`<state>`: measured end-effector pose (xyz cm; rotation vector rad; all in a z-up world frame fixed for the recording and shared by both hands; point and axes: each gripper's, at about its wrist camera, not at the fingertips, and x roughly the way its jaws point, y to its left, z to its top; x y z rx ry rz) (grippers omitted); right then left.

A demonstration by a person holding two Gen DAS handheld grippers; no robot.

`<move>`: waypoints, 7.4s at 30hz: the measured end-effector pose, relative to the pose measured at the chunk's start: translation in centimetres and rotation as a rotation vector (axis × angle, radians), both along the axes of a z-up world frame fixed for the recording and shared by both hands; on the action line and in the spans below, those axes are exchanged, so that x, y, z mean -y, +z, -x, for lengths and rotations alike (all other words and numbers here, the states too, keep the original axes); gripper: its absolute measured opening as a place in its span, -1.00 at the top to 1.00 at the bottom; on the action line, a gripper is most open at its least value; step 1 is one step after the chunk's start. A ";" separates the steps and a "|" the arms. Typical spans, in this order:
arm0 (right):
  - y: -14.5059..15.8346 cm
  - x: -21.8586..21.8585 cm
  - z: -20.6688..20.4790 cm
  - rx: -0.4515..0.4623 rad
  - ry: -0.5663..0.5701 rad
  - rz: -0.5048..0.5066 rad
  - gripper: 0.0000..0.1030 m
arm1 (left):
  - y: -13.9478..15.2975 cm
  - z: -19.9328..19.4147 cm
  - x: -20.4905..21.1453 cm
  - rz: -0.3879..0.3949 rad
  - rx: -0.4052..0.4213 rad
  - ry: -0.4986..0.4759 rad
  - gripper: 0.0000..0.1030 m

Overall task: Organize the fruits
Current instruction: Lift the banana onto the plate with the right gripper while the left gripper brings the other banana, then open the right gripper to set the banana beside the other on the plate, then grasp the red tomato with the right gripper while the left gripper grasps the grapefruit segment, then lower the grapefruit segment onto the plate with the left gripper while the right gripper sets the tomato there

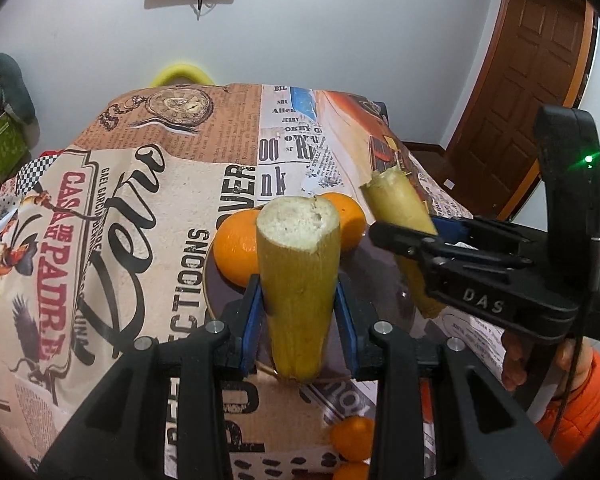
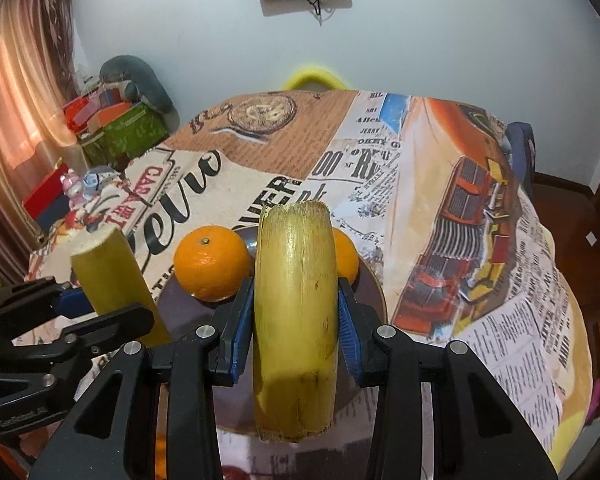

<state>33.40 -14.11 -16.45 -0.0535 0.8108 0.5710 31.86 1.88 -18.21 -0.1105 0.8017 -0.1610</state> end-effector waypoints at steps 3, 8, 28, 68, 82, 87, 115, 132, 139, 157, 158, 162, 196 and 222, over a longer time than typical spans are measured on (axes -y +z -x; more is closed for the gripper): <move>-0.4 -0.4 -0.6 -0.005 0.010 0.008 0.32 | -0.5 -0.8 0.0 0.004 -0.009 0.001 0.34; -1.1 -1.2 -1.4 -0.018 0.047 0.036 0.32 | -1.0 -1.8 -0.1 0.013 -0.019 -0.003 0.34; -1.4 -1.4 -2.1 -0.019 0.105 0.049 0.31 | -2.1 -3.8 0.1 0.003 -0.042 -0.015 0.32; 4.8 3.6 11.4 0.095 -0.023 0.093 -0.39 | 4.4 9.3 1.4 -0.111 0.035 0.020 -0.42; 3.3 4.8 14.3 0.042 -0.055 0.093 -0.41 | -2.3 14.5 -1.5 -0.167 -0.143 0.024 -0.57; 2.4 4.8 14.4 0.017 -0.058 0.105 -0.41 | -5.2 14.9 -2.6 -0.133 -0.233 0.034 -0.57; -2.8 4.8 11.8 -0.119 -0.048 0.131 -0.41 | -7.3 10.6 2.5 -0.147 -0.206 -0.116 -0.24; -5.5 3.4 10.7 -0.197 -0.003 0.108 0.14 | -6.1 12.5 0.4 -0.084 -0.161 -0.081 0.16; -5.2 3.4 10.9 -0.181 -0.019 0.102 0.21 | -5.0 13.0 -1.9 -0.058 -0.146 -0.006 0.21; -1.6 4.1 11.3 -0.069 -0.049 0.066 0.21 | -1.1 12.5 -3.2 -0.044 -0.042 0.036 0.52; -1.5 4.2 11.2 -0.066 -0.051 0.063 0.21 | -0.7 12.4 -3.2 -0.046 -0.033 0.035 0.52; -1.1 4.3 10.5 -0.053 -0.060 0.054 0.21 | 0.6 11.7 -3.0 -0.053 0.006 0.032 0.52; -1.0 2.3 0.8 0.000 -0.058 0.085 0.21 | 1.3 -0.7 -1.4 0.017 0.077 0.054 0.52; -4.0 1.8 -2.4 -0.107 -0.035 0.110 0.16 | -2.1 -1.8 -0.6 -0.020 -0.012 0.034 0.38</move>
